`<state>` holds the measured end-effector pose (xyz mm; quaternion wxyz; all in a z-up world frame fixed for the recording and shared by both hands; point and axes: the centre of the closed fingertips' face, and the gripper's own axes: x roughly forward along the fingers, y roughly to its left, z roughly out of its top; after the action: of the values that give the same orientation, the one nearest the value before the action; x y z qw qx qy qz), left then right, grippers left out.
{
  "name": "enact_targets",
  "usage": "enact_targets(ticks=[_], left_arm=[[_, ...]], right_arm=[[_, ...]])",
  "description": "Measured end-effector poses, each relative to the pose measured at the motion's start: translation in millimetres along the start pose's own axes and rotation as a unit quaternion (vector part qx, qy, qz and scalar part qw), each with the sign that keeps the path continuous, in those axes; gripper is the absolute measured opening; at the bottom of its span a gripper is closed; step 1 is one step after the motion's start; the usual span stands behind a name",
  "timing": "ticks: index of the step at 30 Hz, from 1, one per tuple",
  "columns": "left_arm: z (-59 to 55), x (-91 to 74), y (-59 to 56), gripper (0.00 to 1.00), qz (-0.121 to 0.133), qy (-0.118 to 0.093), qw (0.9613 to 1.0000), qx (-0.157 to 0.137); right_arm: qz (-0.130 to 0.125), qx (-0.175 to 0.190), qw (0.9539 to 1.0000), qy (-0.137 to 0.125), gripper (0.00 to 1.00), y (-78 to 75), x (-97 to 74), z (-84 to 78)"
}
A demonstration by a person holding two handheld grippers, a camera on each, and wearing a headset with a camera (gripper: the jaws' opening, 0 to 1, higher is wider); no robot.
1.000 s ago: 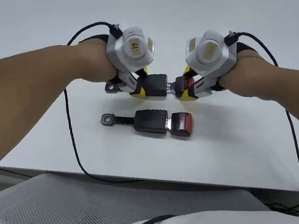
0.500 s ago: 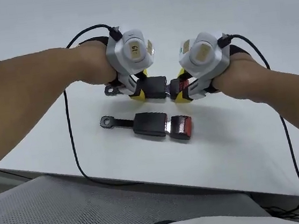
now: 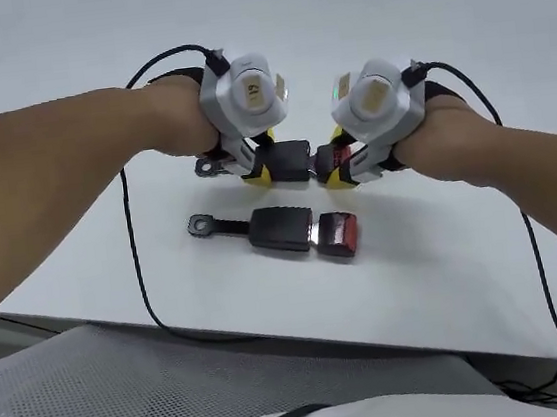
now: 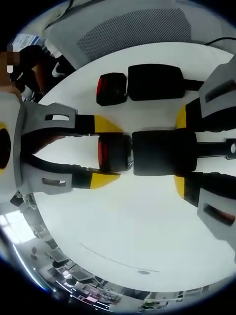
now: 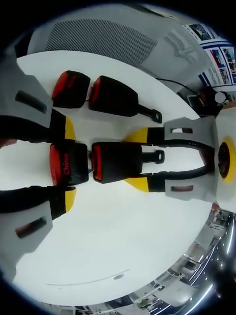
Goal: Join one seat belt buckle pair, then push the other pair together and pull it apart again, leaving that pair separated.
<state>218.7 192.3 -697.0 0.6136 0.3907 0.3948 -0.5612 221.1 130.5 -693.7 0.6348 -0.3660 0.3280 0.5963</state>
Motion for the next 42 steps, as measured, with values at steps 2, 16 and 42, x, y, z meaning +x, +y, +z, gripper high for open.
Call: enact_targets(ticks=[2,16,42], left_arm=[[0.7,-0.4,-0.8,0.30,0.000,-0.001,1.0000,0.000],[0.4,0.7,-0.7,0.30,-0.005,0.000,1.0000,-0.001],[0.1,-1.7,0.5,0.31,-0.005,0.002,1.0000,-0.004]], right_arm=[[-0.001,0.001,1.0000,-0.001,0.32,-0.4,-0.6,0.0],[-0.002,0.004,1.0000,0.002,0.32,2.4,-3.9,-1.4],[-0.016,0.012,0.9997,0.010,0.33,1.9,-19.0,-30.6]])
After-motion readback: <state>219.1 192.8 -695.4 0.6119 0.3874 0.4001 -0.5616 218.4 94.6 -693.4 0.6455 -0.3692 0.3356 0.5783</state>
